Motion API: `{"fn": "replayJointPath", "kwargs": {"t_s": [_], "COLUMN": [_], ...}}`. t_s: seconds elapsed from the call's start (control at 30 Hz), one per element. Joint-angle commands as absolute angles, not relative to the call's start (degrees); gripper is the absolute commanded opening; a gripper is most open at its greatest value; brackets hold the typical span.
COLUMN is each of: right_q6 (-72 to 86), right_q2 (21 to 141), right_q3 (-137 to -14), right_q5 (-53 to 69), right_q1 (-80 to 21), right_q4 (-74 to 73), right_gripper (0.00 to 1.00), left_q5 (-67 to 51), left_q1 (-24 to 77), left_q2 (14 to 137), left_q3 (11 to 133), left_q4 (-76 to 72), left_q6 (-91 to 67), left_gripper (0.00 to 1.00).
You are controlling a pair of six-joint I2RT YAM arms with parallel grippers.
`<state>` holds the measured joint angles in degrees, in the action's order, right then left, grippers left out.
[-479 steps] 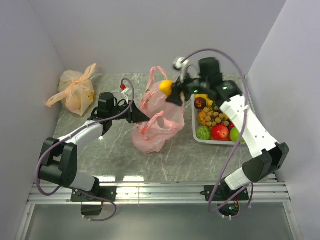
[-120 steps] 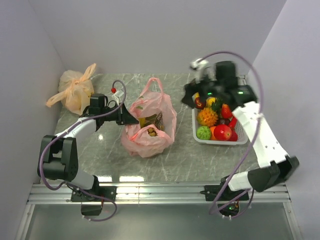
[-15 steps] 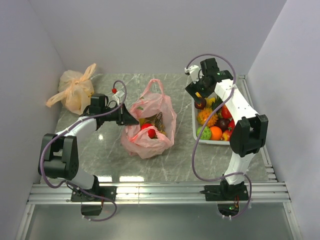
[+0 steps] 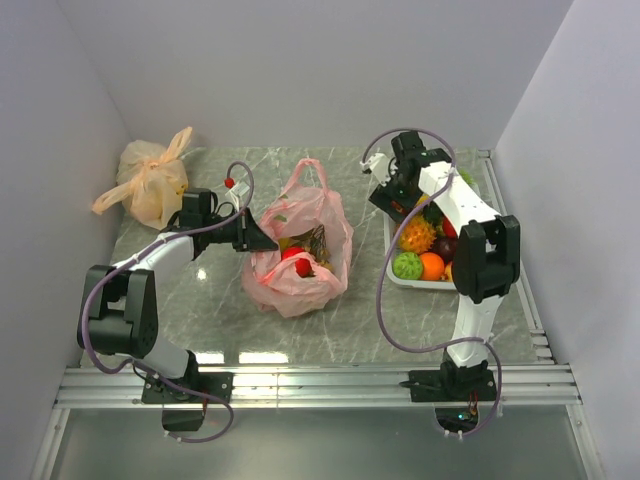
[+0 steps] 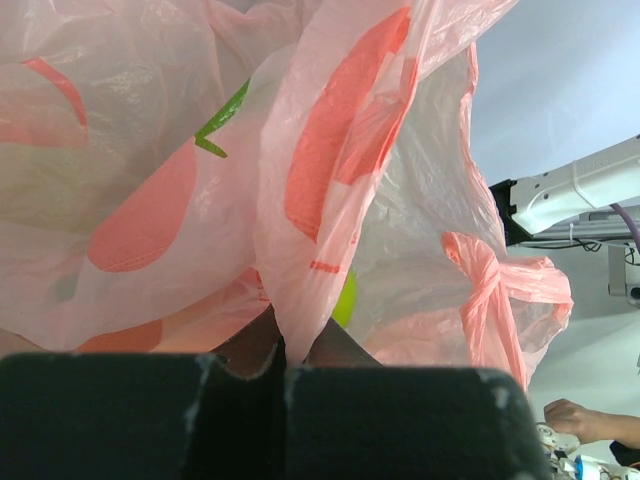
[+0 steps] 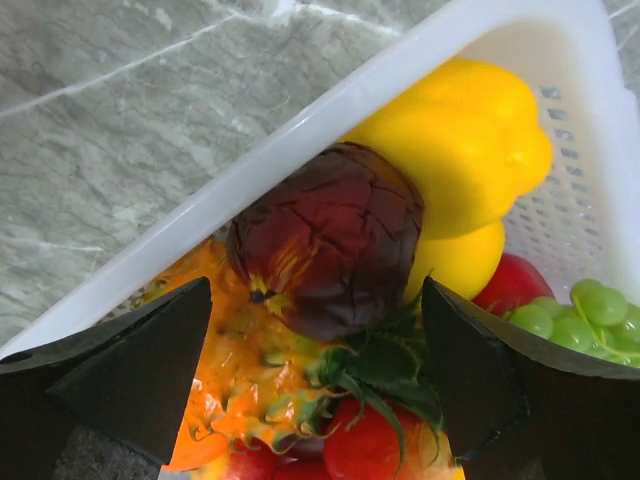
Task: Place the fake fruits into the plastic bag and tie a complex knot
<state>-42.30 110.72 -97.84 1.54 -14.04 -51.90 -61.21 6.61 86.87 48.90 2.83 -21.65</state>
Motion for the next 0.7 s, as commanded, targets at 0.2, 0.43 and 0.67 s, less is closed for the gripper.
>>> {"fn": "replayJointPath", "kwargs": {"t_s": [0.2, 0.43, 0.67], "right_q6": [-43.5, -41.8, -34.7], "right_q2": [111.8, 108.5, 100.5], "right_q3": [-97.5, -99.3, -114.9], "right_q5": [0.2, -0.4, 17.0], "right_q1": [-14.7, -14.2, -14.2], "right_q4": [-47.7, -49.4, -57.7], "right_gripper": [0.75, 0.45, 0.43], "left_q5": [-62.1, -62.1, -62.9], "left_q1": [6.3, 6.3, 6.3], "left_q2": [86.8, 86.9, 86.6], "left_q3": [51.1, 51.5, 50.8], "left_q4": [3.1, 3.2, 3.5], "left_q6": [-19.8, -19.5, -19.2], "left_gripper": [0.00, 0.00, 0.00]}}
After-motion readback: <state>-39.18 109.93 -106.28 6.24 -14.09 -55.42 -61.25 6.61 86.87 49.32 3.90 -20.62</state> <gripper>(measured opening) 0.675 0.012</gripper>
